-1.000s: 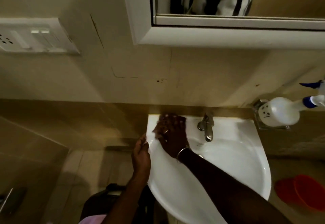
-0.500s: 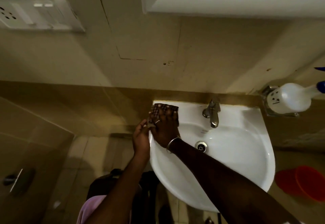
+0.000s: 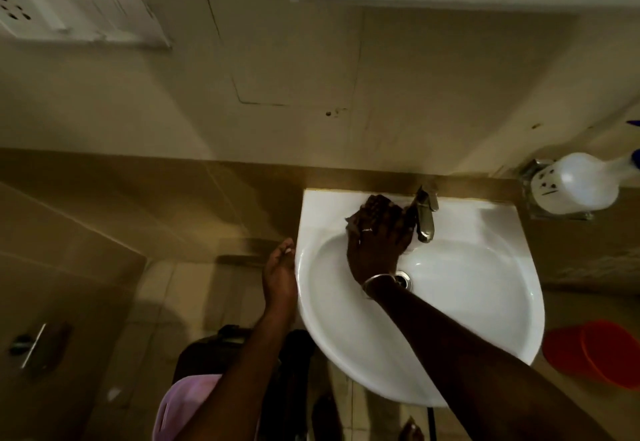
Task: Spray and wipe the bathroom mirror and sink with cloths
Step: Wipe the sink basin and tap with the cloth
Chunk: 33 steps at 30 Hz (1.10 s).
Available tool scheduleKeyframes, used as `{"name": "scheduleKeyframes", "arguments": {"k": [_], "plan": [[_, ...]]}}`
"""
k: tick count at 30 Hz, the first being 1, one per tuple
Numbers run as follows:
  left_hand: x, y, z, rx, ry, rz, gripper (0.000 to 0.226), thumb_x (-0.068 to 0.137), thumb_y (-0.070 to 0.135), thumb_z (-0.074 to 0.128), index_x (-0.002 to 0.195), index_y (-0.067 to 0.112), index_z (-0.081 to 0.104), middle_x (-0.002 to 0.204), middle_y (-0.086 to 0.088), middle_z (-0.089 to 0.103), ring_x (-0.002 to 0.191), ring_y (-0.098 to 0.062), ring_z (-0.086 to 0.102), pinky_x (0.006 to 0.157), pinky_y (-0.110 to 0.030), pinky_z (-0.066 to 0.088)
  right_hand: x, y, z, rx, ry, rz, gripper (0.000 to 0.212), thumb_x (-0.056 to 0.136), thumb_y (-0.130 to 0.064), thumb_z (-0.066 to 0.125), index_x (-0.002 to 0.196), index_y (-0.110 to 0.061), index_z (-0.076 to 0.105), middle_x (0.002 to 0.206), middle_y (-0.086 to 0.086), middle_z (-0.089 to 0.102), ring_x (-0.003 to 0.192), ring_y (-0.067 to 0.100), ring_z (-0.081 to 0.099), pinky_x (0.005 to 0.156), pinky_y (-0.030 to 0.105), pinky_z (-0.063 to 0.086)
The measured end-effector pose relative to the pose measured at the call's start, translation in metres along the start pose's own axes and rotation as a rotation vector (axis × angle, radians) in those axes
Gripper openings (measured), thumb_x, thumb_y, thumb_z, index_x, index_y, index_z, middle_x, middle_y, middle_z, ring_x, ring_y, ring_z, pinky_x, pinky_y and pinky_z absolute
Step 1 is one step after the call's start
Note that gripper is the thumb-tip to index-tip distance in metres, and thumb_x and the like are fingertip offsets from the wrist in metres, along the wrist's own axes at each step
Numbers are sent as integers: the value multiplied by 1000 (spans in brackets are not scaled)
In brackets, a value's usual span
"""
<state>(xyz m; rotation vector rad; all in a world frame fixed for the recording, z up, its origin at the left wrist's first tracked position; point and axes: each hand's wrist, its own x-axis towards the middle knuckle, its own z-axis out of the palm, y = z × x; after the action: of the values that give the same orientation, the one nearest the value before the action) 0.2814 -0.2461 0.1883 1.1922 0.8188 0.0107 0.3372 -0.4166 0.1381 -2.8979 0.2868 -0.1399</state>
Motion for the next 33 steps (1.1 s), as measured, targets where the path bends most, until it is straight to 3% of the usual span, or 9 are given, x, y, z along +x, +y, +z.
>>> {"name": "scheduleKeyframes", "arguments": {"k": [2,4,6,8,13,18,23,29,33], "plan": [[0,-1,-1,-3,1,10,26,101,7,57,125,10,66,120,-8,71,102,-20,68,98,-37,52,2,-25,0,71,3,-4,75,104,-53,27,163,-9,17,168,21,19,156,42,10,126,58,-5],[2,-1,-2,-30,6,11,25,101,4,55,124,8,64,115,-10,70,101,-20,65,95,-34,52,-4,-51,0,142,2,-201,66,102,-47,42,160,-16,31,165,17,28,154,39,17,126,52,-9],[4,0,-4,-98,13,5,27,102,-1,50,126,4,61,104,-9,68,98,-22,64,86,-26,53,-16,-73,2,175,-54,-426,56,98,-42,49,152,-24,48,163,14,35,153,39,19,125,56,-3],[3,2,-4,-177,27,-9,31,103,-4,44,131,1,58,99,-6,66,94,-20,63,89,-27,53,-30,-87,6,157,-154,-533,58,95,-43,40,151,-30,50,166,14,29,154,44,14,122,64,2],[-3,-8,-18,-176,113,-89,27,103,11,51,123,3,67,110,-9,72,107,-27,66,102,-39,50,-72,-81,13,279,-339,-535,66,94,-42,27,157,-26,40,171,15,-2,155,47,-14,121,67,-9],[-8,-15,-25,-103,35,-117,32,100,15,55,123,-2,70,124,-18,71,121,-35,65,114,-48,45,-117,-71,0,370,-462,-523,74,93,-44,10,164,-22,12,162,13,-27,151,42,-29,124,59,-14],[-13,-4,-25,-74,19,-104,32,104,15,51,128,1,66,107,-4,73,96,-16,68,88,-29,53,-92,-83,7,250,-401,-479,77,89,-39,17,164,-22,17,168,24,-12,151,52,-20,120,70,-5],[-6,-6,-35,-64,19,-133,37,106,17,46,138,2,58,131,-14,66,122,-28,63,112,-43,47,-42,-104,-1,248,-364,-275,74,93,-46,18,164,-26,18,170,22,-10,150,54,-21,118,69,-17],[-8,-2,-39,-56,19,-123,34,105,19,50,133,5,64,127,-12,70,109,-22,68,94,-33,55,-68,-94,8,270,-365,-405,64,100,-31,41,162,-20,26,169,24,-6,150,56,-18,119,71,-8]]}}
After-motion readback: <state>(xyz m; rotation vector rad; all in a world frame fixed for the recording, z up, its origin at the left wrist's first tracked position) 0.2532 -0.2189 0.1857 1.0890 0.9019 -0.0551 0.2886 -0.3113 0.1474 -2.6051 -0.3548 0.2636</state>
